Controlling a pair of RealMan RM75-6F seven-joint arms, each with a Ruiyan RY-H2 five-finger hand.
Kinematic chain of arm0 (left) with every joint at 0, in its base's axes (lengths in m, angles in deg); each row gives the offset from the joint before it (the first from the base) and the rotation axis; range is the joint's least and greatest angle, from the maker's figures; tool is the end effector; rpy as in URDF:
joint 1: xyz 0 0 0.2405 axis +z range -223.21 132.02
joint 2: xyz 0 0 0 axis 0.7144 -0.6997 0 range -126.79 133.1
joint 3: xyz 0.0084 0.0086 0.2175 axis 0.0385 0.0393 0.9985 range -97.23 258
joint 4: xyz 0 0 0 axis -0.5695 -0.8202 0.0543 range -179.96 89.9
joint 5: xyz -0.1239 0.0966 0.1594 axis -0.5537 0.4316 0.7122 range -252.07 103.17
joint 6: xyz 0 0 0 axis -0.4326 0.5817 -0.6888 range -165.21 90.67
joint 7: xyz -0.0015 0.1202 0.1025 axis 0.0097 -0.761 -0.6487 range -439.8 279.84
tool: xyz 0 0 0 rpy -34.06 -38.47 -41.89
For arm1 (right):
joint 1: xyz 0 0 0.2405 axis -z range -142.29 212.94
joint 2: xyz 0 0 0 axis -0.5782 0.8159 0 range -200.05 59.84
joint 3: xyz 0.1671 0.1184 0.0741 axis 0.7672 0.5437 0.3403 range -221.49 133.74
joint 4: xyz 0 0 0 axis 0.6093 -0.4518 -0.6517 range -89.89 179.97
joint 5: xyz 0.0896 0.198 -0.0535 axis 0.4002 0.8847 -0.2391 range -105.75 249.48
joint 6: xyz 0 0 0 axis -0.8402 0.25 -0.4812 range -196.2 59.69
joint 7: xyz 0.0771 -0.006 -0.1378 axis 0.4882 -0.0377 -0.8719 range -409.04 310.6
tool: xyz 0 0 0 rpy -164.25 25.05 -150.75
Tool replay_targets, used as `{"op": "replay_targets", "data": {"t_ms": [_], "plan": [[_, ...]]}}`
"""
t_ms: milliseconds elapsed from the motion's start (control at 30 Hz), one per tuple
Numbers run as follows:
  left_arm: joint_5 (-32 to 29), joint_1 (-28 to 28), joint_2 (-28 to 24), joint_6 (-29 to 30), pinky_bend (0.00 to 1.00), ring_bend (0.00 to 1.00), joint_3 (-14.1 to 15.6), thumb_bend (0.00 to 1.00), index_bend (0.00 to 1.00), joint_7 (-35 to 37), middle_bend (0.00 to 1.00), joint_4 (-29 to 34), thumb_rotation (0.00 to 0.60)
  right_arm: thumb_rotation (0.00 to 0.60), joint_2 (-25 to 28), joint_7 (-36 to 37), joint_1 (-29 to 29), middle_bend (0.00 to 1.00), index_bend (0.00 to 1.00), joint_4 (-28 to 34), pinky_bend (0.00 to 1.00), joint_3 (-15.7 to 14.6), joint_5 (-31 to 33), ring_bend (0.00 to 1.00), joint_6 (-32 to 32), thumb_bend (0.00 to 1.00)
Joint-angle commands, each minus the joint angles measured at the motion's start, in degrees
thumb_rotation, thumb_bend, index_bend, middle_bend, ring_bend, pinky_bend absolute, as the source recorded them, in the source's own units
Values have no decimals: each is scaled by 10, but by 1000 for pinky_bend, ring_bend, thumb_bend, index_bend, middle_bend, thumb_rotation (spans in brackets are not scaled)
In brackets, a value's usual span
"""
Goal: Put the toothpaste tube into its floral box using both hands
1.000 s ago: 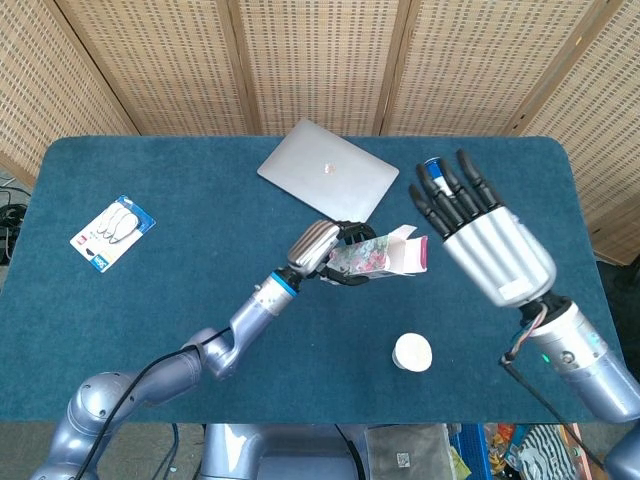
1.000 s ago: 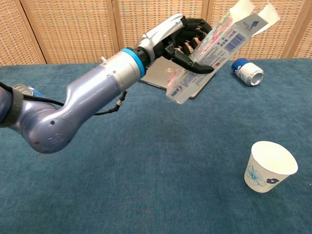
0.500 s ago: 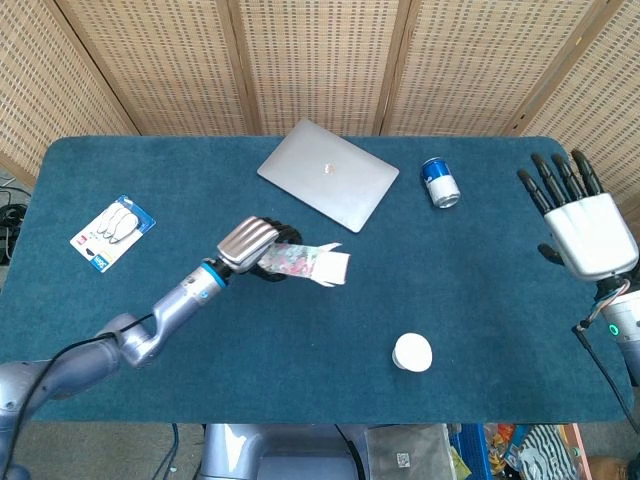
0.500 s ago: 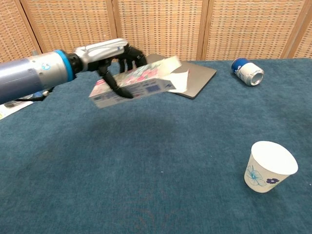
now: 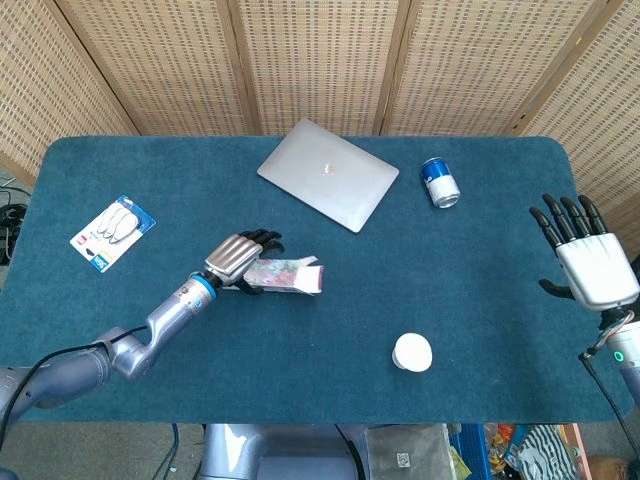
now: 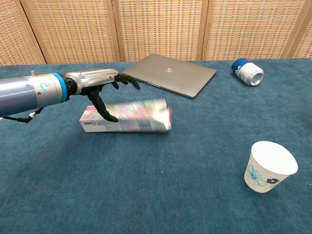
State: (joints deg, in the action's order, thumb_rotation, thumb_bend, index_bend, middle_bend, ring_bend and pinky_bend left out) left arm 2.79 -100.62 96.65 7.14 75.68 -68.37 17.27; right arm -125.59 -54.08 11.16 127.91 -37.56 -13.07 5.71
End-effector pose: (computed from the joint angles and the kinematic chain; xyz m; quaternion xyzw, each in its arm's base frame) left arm -0.1095 0.3851 -0.0600 -0.7896 -0.3766 -0.3682 0.3149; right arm -0.2521 -0.3097 0.1880 0.7024 -0.1939 0.3302 0.6000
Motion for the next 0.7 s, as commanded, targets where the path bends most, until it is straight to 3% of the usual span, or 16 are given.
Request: {"op": "replay_targets", "data": {"t_ms": [33, 267, 467, 600, 700], "plan": [[-16, 18, -19, 28, 0, 0, -17, 154, 0, -22, 0, 49, 600, 600, -13, 25, 19, 0, 0, -9, 0, -7, -12, 0, 26, 0], [-29, 110, -127, 163, 0, 0, -15, 144, 0, -101, 0, 212, 600, 600, -49, 71, 67, 0, 0, -34, 0, -31, -42, 0, 87, 0], [-43, 231, -193, 341, 0, 0, 9, 143, 0, -229, 0, 328, 600, 600, -84, 109, 115, 0, 0, -38, 0, -51, -54, 0, 138, 0], [-63, 304, -226, 415, 0, 0, 32, 146, 0, -258, 0, 383, 600, 600, -96, 106, 136, 0, 0, -32, 0, -50, -49, 0, 162, 0], [-66, 337, -249, 438, 0, 0, 47, 145, 0, -264, 0, 407, 600, 600, -100, 100, 148, 0, 0, -25, 0, -48, -50, 0, 178, 0]]}}
